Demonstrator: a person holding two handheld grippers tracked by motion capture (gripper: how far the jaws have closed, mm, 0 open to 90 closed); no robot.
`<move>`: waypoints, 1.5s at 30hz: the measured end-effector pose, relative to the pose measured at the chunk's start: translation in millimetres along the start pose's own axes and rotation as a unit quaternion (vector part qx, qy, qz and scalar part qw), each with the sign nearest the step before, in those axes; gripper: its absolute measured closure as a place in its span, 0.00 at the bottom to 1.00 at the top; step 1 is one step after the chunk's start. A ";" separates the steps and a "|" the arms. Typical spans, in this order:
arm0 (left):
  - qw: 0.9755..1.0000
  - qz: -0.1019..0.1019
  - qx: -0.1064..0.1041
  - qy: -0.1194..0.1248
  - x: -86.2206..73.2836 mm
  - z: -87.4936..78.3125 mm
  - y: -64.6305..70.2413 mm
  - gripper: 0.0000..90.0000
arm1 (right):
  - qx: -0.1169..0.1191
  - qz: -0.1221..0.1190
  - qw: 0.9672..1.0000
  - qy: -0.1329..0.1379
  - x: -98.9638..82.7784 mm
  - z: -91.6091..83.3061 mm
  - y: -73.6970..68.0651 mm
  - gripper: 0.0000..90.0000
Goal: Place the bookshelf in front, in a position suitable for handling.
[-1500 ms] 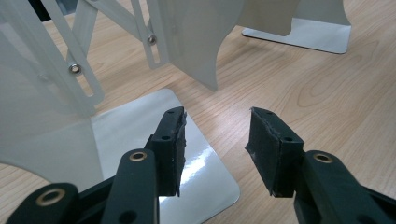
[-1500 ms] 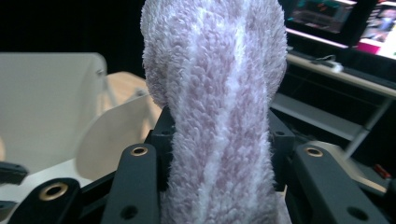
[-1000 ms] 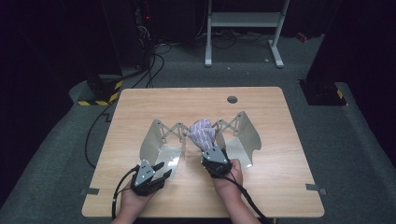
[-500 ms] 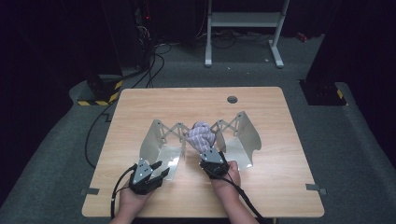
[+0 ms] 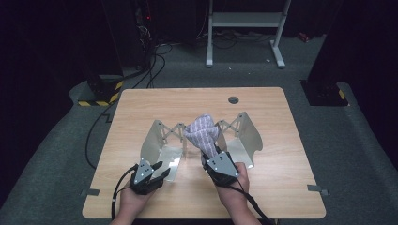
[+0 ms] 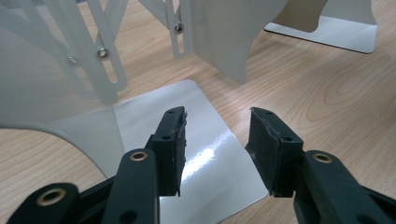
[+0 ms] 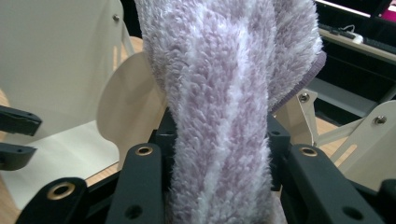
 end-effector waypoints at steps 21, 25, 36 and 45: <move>1.000 -0.009 0.003 0.004 0.5 -1.8 -5.7 0.62 | 0.015 0.010 0.988 -0.157 -91.3 55.9 -4.1 0.68; 1.000 -0.011 0.004 0.006 0.9 -2.6 -7.3 0.62 | 0.007 0.005 0.990 -0.138 -75.1 54.3 -1.6 0.68; 1.000 -0.013 0.003 0.006 1.0 -2.9 -7.3 0.62 | -0.027 -0.003 0.998 -0.053 -0.4 37.2 19.4 0.68; 1.000 -0.013 0.000 0.006 0.9 -2.8 -5.4 0.62 | -0.012 -0.017 0.993 -0.112 -39.9 61.6 -1.2 0.69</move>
Point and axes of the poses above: each handheld gripper's, and its own axes: z roughly forward along the jaws, x roughly out of its top, y roughly to its right, the point moved 8 cm from there along z, roughly forward along the jaws, and after that the axes turned 3 degrees about x, right-handed, at the moved point
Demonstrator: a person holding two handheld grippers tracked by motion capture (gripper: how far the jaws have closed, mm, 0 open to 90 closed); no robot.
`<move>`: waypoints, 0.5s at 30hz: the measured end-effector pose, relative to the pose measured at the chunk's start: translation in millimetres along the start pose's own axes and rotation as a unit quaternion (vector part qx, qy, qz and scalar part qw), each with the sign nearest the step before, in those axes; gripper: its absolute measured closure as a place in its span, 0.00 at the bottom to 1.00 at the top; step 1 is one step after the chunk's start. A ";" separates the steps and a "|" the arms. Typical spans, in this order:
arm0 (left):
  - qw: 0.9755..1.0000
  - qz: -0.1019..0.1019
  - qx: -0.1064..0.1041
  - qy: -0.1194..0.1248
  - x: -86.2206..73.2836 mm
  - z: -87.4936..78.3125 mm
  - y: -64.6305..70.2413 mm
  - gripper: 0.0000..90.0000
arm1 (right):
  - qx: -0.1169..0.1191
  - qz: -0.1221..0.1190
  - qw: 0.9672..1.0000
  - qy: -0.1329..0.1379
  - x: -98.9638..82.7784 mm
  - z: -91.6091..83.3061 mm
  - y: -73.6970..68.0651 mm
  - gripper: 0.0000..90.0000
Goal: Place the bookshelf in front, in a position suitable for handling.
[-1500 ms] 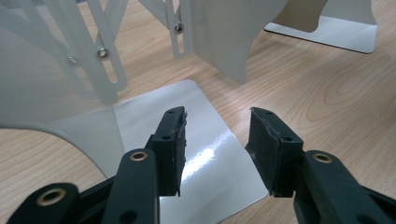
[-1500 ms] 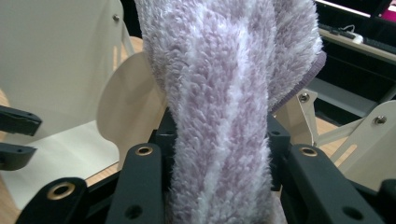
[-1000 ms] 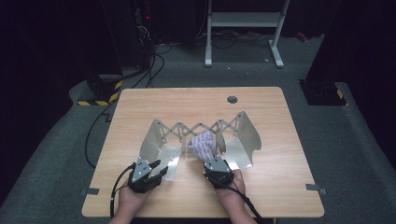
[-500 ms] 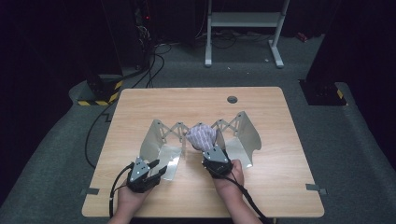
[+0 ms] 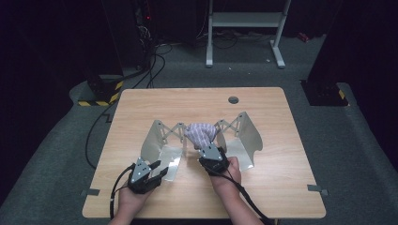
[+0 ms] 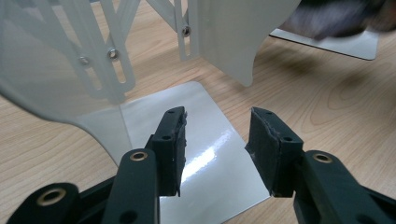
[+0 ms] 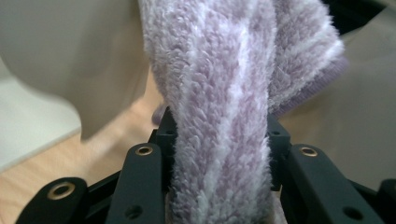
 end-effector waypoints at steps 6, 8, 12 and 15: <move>1.000 0.002 -0.001 0.000 -0.1 0.2 0.6 0.62 | 0.016 -0.004 0.998 -0.065 -35.4 26.7 -13.1 0.69; 1.000 0.002 -0.001 0.000 -0.1 0.2 0.7 0.62 | 0.020 0.000 0.997 -0.074 -41.3 30.9 -14.3 0.69; 1.000 0.003 -0.003 -0.002 -0.4 0.4 1.8 0.62 | 0.020 0.002 0.998 -0.064 -35.8 27.9 -12.6 0.69; 1.000 0.005 -0.003 -0.002 -0.5 0.7 2.3 0.62 | 0.014 0.010 0.999 -0.042 -24.0 20.2 -7.6 0.69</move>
Point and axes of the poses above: each handheld gripper's, and its own axes: z roughly forward along the jaws, x roughly out of its top, y roughly to its right, the point moved 8 cm from there along z, roughly forward along the jaws, and after that the axes turned 3 degrees about x, right-handed, at the moved point
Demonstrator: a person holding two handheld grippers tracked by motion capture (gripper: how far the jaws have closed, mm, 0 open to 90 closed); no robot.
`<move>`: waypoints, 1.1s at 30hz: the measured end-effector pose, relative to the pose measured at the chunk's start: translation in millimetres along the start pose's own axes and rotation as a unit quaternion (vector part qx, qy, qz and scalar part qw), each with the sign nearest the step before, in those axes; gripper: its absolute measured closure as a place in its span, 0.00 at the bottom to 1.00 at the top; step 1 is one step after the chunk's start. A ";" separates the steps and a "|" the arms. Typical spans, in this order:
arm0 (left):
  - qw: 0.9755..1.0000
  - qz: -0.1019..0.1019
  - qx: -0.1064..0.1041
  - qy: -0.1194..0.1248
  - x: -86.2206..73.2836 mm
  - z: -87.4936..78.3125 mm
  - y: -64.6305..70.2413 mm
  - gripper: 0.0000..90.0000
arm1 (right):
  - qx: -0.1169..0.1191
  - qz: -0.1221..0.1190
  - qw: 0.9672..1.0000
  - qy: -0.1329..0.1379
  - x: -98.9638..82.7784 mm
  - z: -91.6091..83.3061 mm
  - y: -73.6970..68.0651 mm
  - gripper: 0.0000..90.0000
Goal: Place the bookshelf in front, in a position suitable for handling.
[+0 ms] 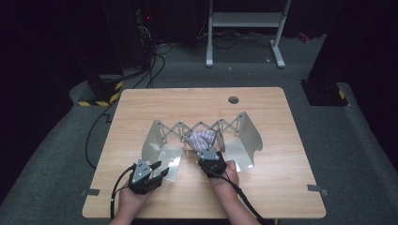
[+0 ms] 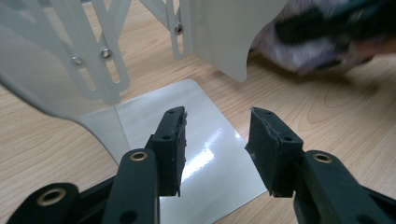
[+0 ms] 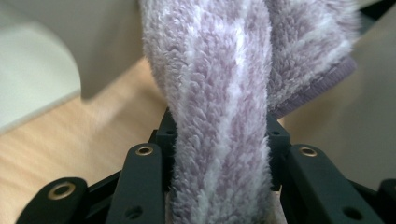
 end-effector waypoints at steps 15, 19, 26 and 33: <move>1.000 -0.001 0.001 0.000 0.1 -0.2 -0.9 0.62 | -0.021 0.013 0.996 0.086 47.9 -37.9 15.5 0.69; 1.000 -0.003 0.002 0.003 0.6 -0.8 -1.7 0.62 | -0.002 -0.005 0.998 0.055 35.7 -19.3 -2.0 0.69; 1.000 -0.004 0.002 0.001 -0.1 -1.9 -3.1 0.62 | 0.023 -0.021 1.000 0.002 7.8 3.8 -20.8 0.69; 1.000 0.003 -0.002 -0.007 -5.8 -13.8 -0.4 0.63 | 0.038 -0.020 0.999 -0.019 -10.4 6.6 -26.4 0.68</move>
Point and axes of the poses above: each handheld gripper's, and its own axes: z roughly forward along the jaws, x roughly out of its top, y roughly to its right, the point moved 8 cm from there along z, roughly forward along the jaws, and after that the axes turned 3 degrees about x, right-handed, at the moved point
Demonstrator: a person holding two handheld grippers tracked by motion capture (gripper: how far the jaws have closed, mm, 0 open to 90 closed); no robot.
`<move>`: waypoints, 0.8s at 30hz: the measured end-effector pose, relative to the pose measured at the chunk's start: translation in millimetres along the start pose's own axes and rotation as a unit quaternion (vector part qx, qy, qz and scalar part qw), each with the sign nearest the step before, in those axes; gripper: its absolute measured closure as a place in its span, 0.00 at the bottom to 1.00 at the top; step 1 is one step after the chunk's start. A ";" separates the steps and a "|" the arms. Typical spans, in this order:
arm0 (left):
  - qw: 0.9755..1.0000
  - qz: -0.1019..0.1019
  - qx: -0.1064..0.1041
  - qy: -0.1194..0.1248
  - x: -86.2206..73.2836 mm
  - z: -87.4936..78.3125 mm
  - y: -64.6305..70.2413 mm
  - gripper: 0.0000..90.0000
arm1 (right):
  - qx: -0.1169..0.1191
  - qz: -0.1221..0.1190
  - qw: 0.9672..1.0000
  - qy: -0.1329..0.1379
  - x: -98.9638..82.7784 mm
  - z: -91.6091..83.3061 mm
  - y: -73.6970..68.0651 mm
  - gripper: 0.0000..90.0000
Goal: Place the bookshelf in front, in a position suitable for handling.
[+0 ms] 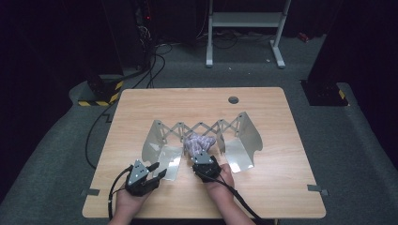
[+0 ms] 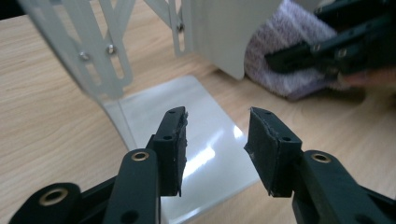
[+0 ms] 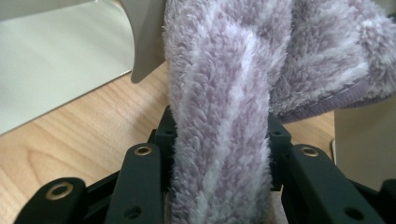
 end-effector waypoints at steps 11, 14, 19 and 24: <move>0.997 -0.034 0.067 -0.009 -13.9 -15.3 -31.8 0.56 | 0.002 0.008 1.000 0.007 -12.0 -17.7 10.9 0.68; 0.997 -0.034 0.074 -0.004 -8.4 -6.5 -37.5 0.53 | -0.001 0.010 1.000 0.010 -15.1 -20.5 14.7 0.68; 0.997 -0.040 0.073 0.004 -0.6 6.1 -39.7 0.58 | -0.010 0.020 1.000 0.011 -18.4 -23.4 23.6 0.68; 0.997 -0.041 0.069 0.010 2.5 9.9 -37.3 0.74 | -0.020 0.027 0.999 0.009 -23.1 -26.2 34.0 0.68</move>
Point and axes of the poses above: each handheld gripper's, and its own axes: z roughly forward along the jaws, x roughly out of its top, y roughly to its right, the point moved 8 cm from there along z, roughly forward along the jaws, and after that the axes turned 3 degrees about x, right-handed, at the moved point
